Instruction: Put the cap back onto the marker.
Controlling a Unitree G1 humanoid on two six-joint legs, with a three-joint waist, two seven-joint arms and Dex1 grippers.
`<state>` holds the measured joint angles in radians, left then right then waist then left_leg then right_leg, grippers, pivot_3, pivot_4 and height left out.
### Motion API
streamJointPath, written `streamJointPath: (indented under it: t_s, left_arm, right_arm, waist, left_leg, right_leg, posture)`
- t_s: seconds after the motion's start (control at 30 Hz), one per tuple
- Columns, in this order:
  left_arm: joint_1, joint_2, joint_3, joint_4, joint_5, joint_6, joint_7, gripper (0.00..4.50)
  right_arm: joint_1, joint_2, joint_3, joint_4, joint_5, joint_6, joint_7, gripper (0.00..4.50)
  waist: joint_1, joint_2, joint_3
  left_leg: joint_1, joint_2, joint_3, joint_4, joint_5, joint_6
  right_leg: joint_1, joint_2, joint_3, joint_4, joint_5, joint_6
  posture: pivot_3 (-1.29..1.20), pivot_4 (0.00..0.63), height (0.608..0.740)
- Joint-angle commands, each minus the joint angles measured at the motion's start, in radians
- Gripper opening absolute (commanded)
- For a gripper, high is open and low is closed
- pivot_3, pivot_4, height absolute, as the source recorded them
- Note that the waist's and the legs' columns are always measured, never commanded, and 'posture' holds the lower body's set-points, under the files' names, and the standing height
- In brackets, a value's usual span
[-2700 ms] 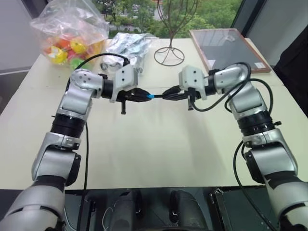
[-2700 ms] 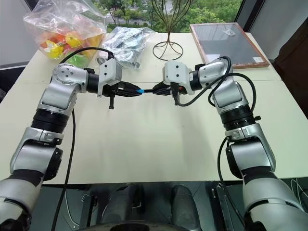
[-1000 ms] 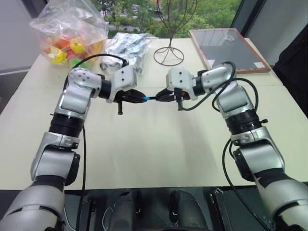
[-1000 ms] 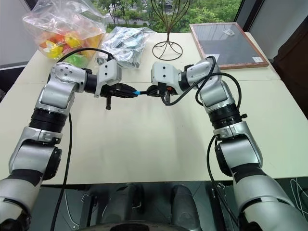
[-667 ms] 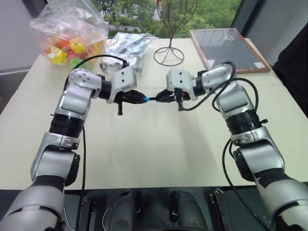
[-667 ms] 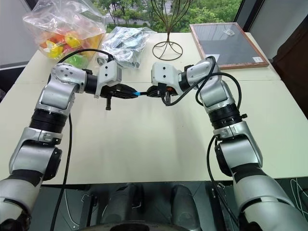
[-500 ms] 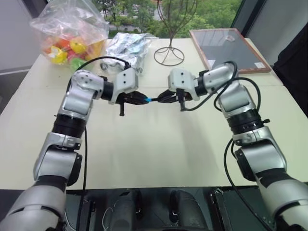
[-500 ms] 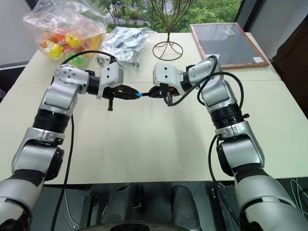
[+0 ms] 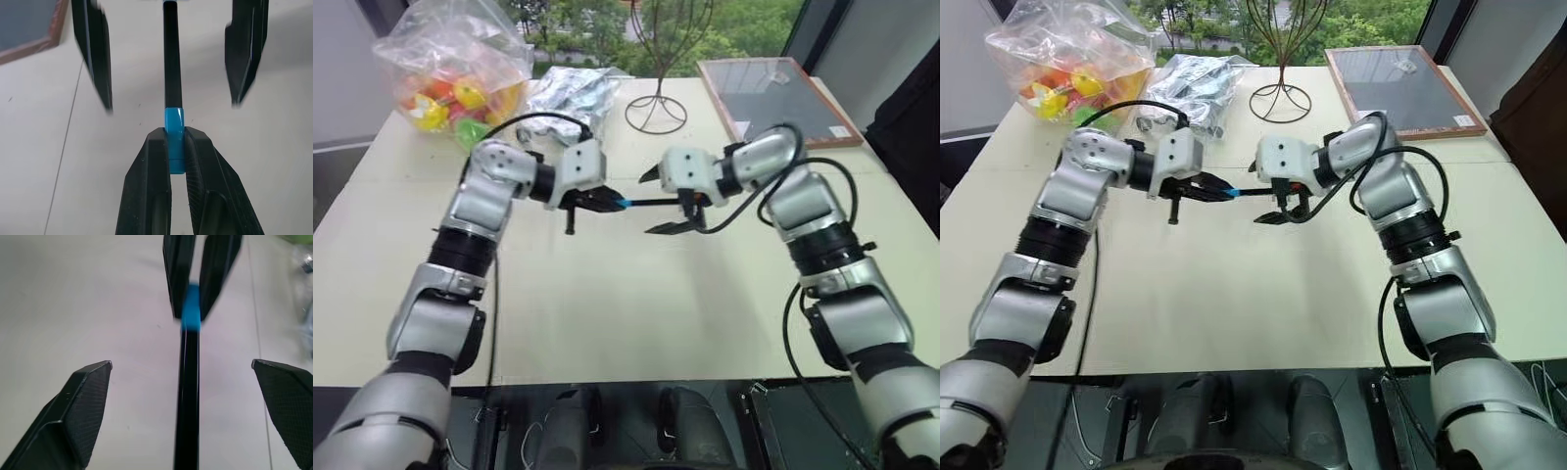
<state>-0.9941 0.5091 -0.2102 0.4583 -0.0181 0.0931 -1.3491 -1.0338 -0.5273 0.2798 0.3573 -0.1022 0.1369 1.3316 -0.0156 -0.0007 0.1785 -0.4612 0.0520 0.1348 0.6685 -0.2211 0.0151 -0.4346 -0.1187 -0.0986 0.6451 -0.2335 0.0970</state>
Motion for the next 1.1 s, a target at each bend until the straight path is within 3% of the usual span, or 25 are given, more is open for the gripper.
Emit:
streamJointPath:
  t_s: [0.03,0.33,0.5,0.63,0.87,1.1]
  left_arm:
    - [0.005,0.025,0.037,-0.030,-0.038,0.007,0.005,0.00]
    - [0.078,0.084,0.042,-0.052,-0.036,0.032,0.041,0.00]
    - [0.194,0.123,0.189,-0.137,-0.083,0.225,0.236,0.00]
    - [0.408,0.174,0.377,-0.415,-0.144,0.501,0.407,0.00]
    - [0.735,0.035,0.617,-0.862,-0.132,0.846,0.780,0.00]
    - [0.905,-0.075,0.642,-1.003,-0.128,0.898,0.936,0.00]
  right_arm:
    - [-0.010,-0.021,-0.038,-0.031,0.029,-0.001,-0.026,4.48]
    - [-0.009,-0.065,-0.087,-0.037,0.071,0.019,-0.075,4.48]
    - [0.054,-0.119,-0.190,-0.136,0.154,0.136,-0.124,4.48]
    - [0.150,-0.152,-0.272,-0.212,0.197,0.210,-0.199,4.48]
    - [0.249,-0.133,-0.304,-0.268,0.236,0.242,-0.311,4.48]
    - [0.250,-0.114,-0.272,-0.239,0.242,0.220,-0.342,4.48]
  waist:
    - [0.001,0.000,0.000]
    - [0.002,0.000,0.000]
    - [0.001,0.000,0.000]
    - [-0.002,0.000,0.000]
    - [0.006,0.000,0.000]
    - [0.004,-0.001,0.000]
  left_leg:
    - [0.000,0.000,0.000,0.000,0.000,0.000]
    - [0.000,0.000,0.000,0.000,0.000,0.000]
    - [0.000,0.000,0.000,0.000,0.000,0.000]
    - [0.000,0.001,-0.001,-0.001,0.000,0.000]
    - [0.001,0.000,-0.001,-0.001,0.000,0.000]
    - [0.002,0.000,-0.001,-0.001,0.000,0.000]
  right_leg:
    - [0.000,0.000,0.000,0.000,0.000,0.000]
    - [0.000,0.000,0.000,0.000,0.000,0.000]
    - [0.000,0.000,0.000,0.000,0.000,0.000]
    - [0.000,0.000,0.001,0.000,0.000,0.000]
    - [0.000,0.000,0.002,-0.001,0.000,0.000]
    - [0.000,-0.001,0.002,-0.001,0.000,0.000]
  posture:
    - [0.00,0.150,0.740]
    - [0.00,0.150,0.740]
    - [0.00,0.150,0.740]
    - [0.00,0.150,0.740]
    - [0.00,0.150,0.740]
    - [0.00,0.150,0.740]
